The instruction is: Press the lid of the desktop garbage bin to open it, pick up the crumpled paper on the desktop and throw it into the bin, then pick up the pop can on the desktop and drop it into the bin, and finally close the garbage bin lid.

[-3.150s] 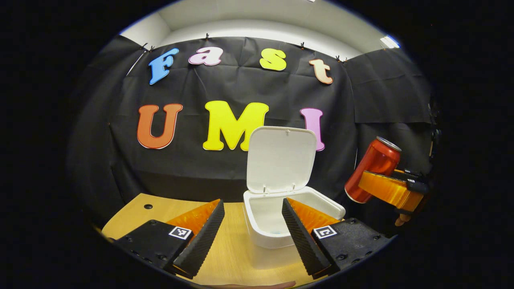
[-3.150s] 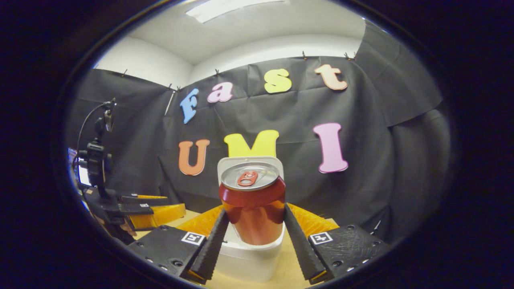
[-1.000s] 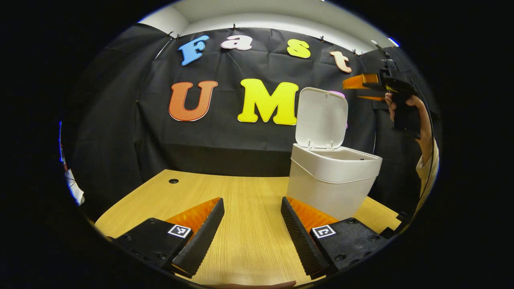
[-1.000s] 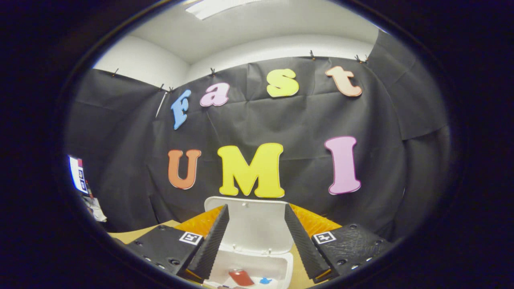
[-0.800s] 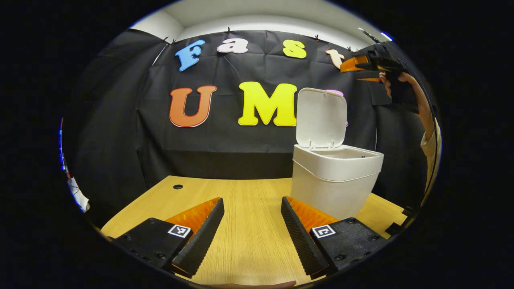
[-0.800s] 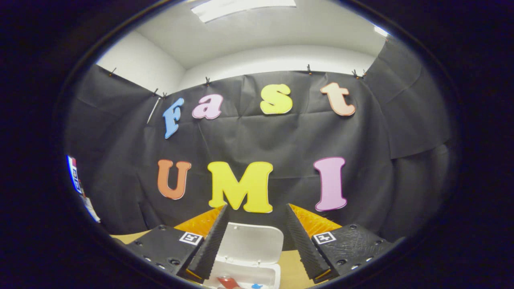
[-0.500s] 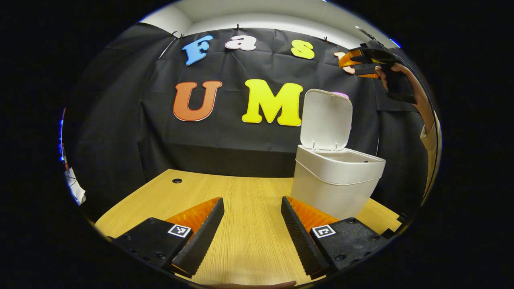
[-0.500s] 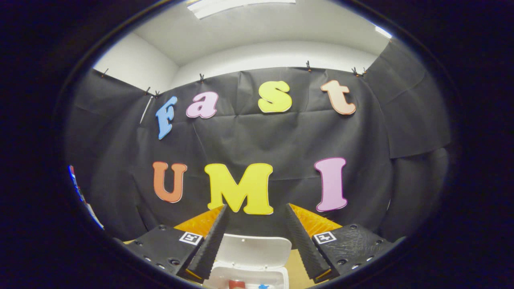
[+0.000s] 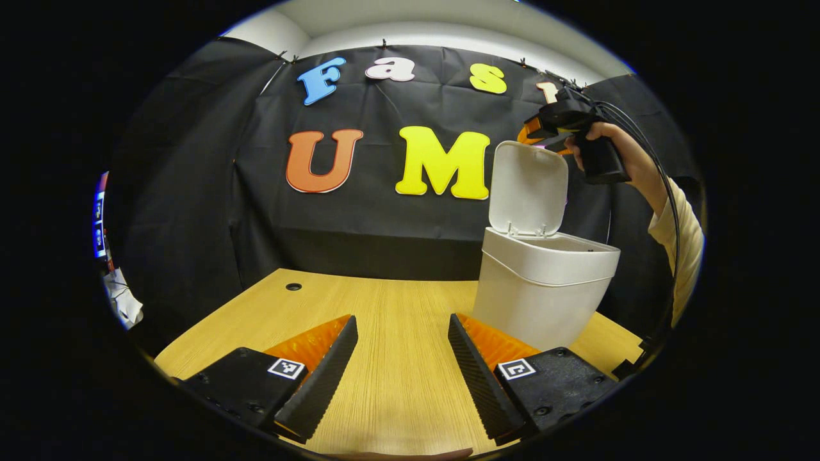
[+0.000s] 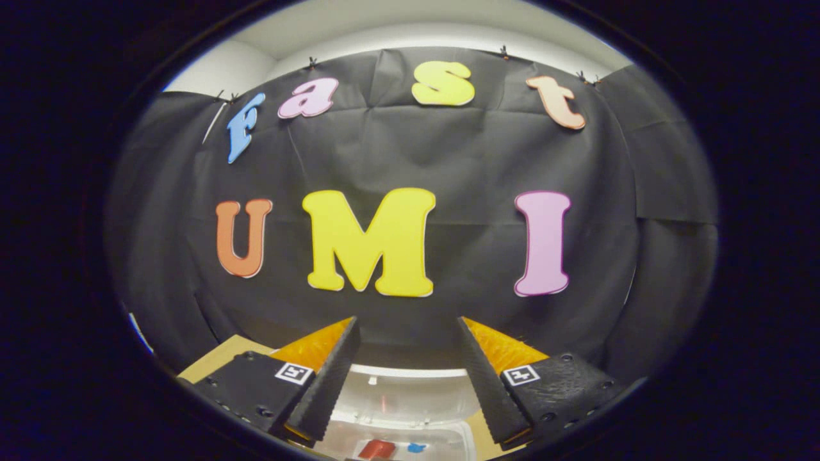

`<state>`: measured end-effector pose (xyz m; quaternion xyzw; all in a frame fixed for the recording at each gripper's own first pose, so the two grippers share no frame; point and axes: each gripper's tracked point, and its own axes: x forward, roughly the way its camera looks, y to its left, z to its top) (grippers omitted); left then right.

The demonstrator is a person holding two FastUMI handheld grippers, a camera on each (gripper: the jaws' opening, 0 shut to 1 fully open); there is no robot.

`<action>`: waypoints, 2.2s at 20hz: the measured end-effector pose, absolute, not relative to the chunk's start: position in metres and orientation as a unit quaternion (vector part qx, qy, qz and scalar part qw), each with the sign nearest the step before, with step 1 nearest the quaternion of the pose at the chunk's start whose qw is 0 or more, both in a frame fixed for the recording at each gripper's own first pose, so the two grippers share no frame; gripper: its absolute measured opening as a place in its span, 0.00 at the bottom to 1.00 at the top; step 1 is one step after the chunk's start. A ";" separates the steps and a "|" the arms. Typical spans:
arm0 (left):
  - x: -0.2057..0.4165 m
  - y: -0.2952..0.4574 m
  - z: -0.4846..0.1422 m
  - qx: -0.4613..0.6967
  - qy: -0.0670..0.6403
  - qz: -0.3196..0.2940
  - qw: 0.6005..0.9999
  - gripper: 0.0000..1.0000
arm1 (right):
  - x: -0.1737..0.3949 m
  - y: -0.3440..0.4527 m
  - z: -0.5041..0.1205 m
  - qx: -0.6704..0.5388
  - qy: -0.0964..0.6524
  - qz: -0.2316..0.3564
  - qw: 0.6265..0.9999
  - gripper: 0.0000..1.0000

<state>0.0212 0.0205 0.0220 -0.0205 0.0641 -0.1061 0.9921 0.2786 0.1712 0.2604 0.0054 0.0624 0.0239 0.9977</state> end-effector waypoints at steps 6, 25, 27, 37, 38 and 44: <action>0.029 0.033 0.025 -0.042 0.041 -0.082 0.995 0.94 | 0.260 0.173 0.249 0.010 0.084 0.034 0.996 0.92; -0.015 -0.022 0.018 -0.035 0.045 -0.119 0.991 0.93 | 0.171 0.167 0.106 0.020 0.256 0.082 0.963 0.90; -0.022 -0.022 0.018 -0.025 0.044 -0.116 0.992 0.94 | 0.165 0.165 0.098 0.006 0.251 0.079 0.965 0.90; -0.039 -0.014 0.004 -0.032 0.063 -0.100 0.992 0.93 | 0.142 0.158 0.083 -0.005 0.192 0.034 0.981 0.92; -0.039 -0.012 0.002 -0.034 0.066 -0.097 0.993 0.94 | 0.141 0.158 0.082 -0.005 0.188 0.035 0.982 0.89; -0.043 -0.014 -0.001 -0.018 0.069 -0.088 0.994 0.93 | 0.128 0.154 0.081 -0.002 0.145 0.035 0.989 0.95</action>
